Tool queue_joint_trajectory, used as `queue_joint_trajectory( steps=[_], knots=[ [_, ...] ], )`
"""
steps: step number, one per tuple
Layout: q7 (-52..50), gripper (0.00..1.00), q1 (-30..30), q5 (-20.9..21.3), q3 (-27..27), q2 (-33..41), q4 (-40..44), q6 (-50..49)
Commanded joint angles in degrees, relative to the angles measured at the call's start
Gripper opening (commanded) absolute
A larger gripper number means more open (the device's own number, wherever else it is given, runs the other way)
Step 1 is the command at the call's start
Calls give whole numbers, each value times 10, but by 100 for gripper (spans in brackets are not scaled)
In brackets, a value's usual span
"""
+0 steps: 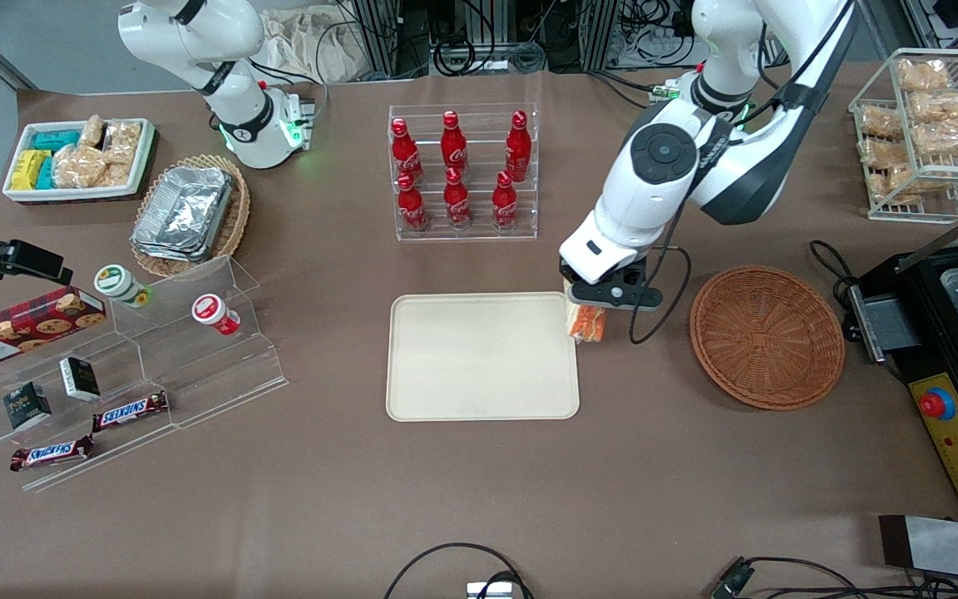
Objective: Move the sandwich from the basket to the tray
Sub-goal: 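Carry the held sandwich with the left gripper over the cream tray, then lower the sandwich onto the tray and open the left gripper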
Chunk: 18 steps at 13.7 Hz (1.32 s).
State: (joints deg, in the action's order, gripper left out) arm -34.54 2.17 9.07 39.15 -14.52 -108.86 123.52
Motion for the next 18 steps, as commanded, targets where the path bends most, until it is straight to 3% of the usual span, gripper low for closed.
queue_joint_trajectory(
  steps=[1,3,8,14,18],
  knots=[
    [-76,8,-29,73,3,-71,51,-4],
    [-109,8,-40,109,3,-102,63,7],
    [-113,8,-62,123,1,-141,64,30],
    [-172,8,-77,198,0,-191,73,36],
    [-194,8,-94,224,-1,-224,95,39]
  ],
)
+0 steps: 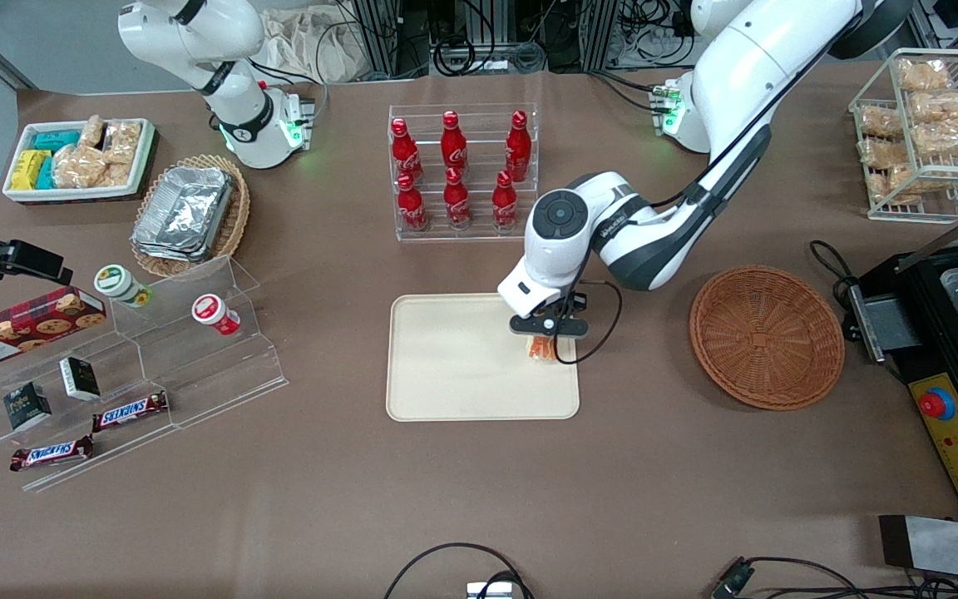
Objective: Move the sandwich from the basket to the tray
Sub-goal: 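Lower the sandwich onto the tray and open the left gripper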
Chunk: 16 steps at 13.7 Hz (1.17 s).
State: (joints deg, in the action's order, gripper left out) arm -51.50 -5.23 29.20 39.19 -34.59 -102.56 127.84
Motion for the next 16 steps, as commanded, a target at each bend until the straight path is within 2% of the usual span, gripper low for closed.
queue_joint_trajectory(
  steps=[1,4,12,16],
  knots=[
    [-29,8,-21,27,-3,-33,37,-4],
    [-40,8,-21,51,-3,-45,40,-4],
    [-47,8,-36,74,-8,-82,59,-5],
    [-50,40,-65,73,-39,-89,75,-5]
  ],
)
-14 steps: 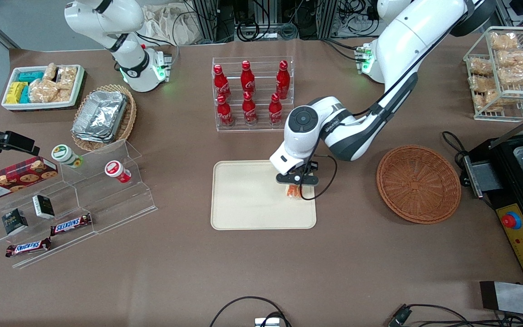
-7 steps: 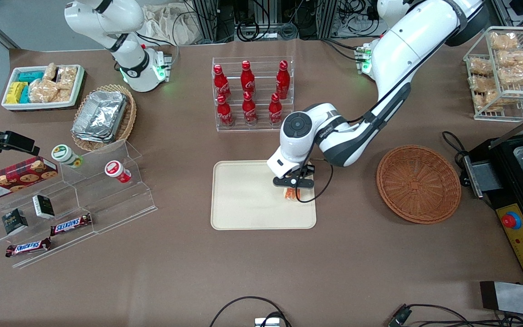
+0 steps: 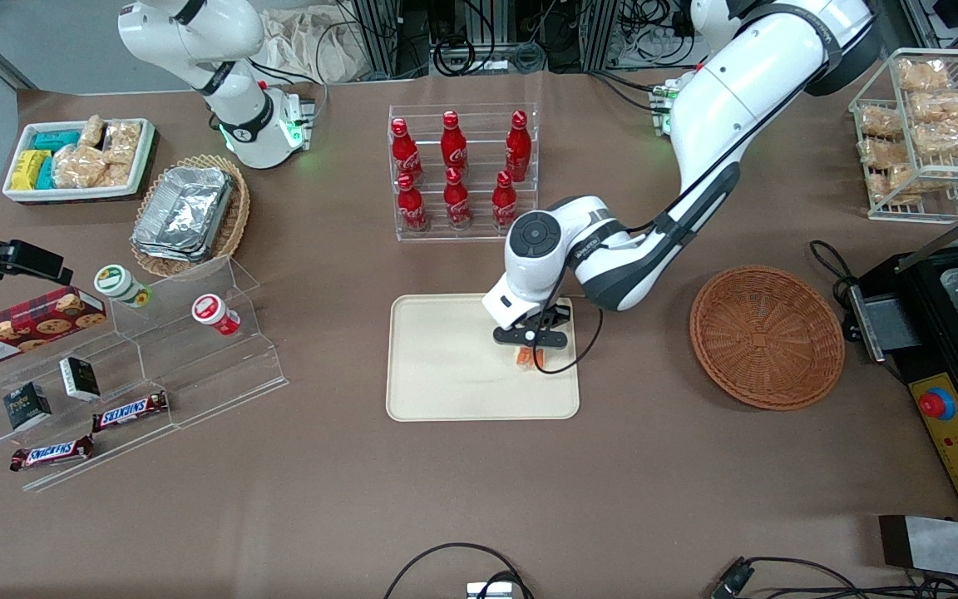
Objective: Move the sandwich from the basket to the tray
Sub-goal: 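Lower the sandwich onto the tray and open the left gripper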
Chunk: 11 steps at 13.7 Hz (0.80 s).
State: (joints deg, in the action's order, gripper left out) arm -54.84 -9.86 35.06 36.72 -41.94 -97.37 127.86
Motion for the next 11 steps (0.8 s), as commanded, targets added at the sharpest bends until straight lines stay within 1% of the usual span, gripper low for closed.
queue_joint_trajectory(
  steps=[1,4,7,8,10,11],
  knots=[
    [-17,44,-19,15,-14,-16,24,-5],
    [-17,53,-19,14,-18,-15,24,-6],
    [-14,68,-15,14,-22,-10,24,-10],
    [-12,78,-13,13,-22,-8,24,-10],
    [-15,79,-12,12,-22,-2,24,-11],
    [-16,83,-11,12,-23,2,24,-13]
  ],
)
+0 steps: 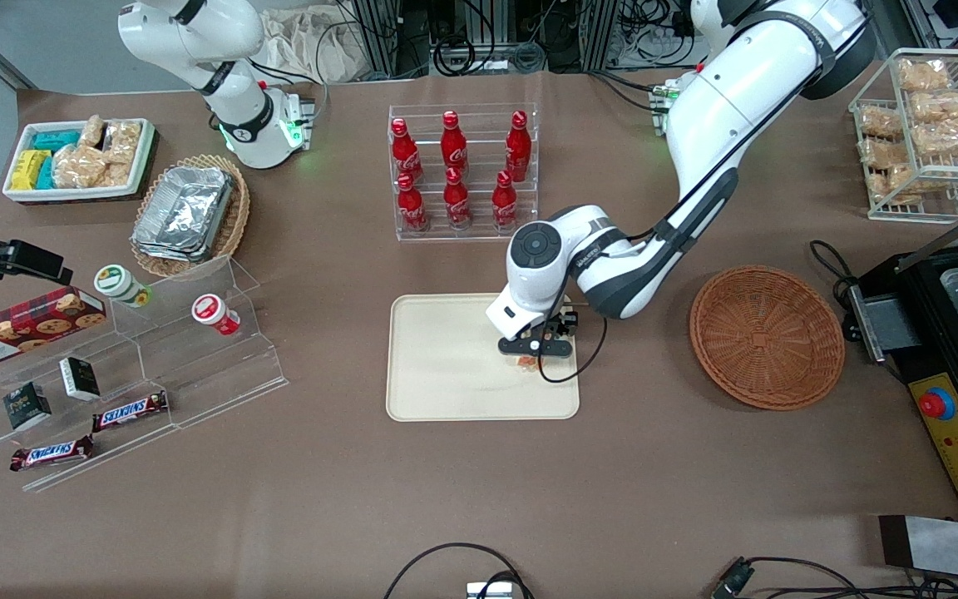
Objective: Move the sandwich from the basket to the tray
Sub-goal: 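Lower the sandwich onto the tray and open the left gripper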
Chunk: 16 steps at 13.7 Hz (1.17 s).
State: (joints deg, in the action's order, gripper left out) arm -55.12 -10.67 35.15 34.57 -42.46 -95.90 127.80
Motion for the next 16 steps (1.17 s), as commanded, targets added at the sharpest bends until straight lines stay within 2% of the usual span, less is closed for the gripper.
queue_joint_trajectory(
  steps=[1,3,5,10,16],
  knots=[
    [-14,86,-3,10,-1,11,13,-15],
    [-14,90,-3,2,-1,15,44,-42],
    [-13,100,-3,-1,0,15,80,-87],
    [-11,100,-2,-50,0,44,162,-177],
    [-11,100,-2,-54,-15,50,263,-282]
  ],
)
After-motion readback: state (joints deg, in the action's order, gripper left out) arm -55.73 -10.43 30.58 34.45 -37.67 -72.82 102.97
